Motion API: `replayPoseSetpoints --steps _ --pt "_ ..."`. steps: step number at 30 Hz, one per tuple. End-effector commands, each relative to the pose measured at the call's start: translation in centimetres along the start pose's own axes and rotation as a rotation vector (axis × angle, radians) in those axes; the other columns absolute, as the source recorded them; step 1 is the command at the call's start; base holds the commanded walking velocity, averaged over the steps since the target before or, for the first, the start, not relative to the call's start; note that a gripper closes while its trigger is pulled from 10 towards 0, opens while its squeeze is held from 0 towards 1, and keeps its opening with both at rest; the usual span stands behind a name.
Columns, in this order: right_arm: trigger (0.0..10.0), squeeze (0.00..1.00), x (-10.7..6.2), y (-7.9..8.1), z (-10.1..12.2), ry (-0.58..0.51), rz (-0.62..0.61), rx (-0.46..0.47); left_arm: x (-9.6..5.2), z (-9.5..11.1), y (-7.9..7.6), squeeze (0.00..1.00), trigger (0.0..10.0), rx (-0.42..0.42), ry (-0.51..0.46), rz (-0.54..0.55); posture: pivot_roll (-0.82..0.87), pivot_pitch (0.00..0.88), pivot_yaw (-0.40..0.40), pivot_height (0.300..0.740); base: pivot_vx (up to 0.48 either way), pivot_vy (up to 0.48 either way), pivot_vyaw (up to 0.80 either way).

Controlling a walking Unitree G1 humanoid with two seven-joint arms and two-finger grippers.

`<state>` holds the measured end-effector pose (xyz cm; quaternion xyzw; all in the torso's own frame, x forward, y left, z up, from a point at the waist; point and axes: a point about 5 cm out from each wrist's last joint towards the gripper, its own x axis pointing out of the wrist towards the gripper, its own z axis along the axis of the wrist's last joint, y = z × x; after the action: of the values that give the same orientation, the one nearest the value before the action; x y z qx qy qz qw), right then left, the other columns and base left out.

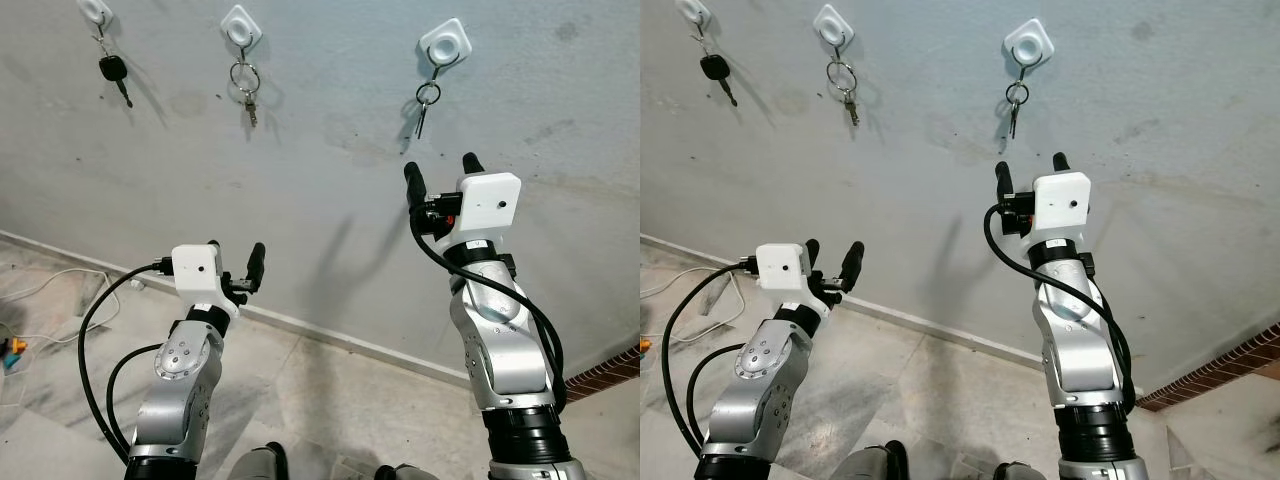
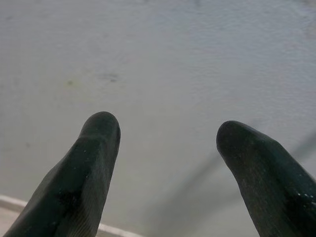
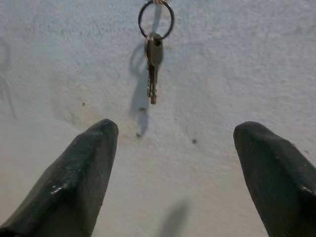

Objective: Hang keys on a hook

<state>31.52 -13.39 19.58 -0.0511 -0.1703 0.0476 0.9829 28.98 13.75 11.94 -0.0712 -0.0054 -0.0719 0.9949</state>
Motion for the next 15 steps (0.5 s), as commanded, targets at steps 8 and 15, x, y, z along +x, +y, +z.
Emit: replayPoseSetpoints --steps 8,15 --pt "10.0 1.0 -0.19 0.09 1.05 -0.026 0.033 -0.003 0.14 -0.11 -0.48 0.0 10.0 -0.046 0.001 0.024 0.0 0.146 0.002 0.74 0.0 0.0 0.0" --pt "10.0 0.0 -0.41 0.32 1.05 -0.016 0.05 0.005 0.01 -0.29 -0.45 0.0 10.0 -0.056 0.014 0.026 0.0 0.155 0.004 0.74 0.0 0.154 0.0"
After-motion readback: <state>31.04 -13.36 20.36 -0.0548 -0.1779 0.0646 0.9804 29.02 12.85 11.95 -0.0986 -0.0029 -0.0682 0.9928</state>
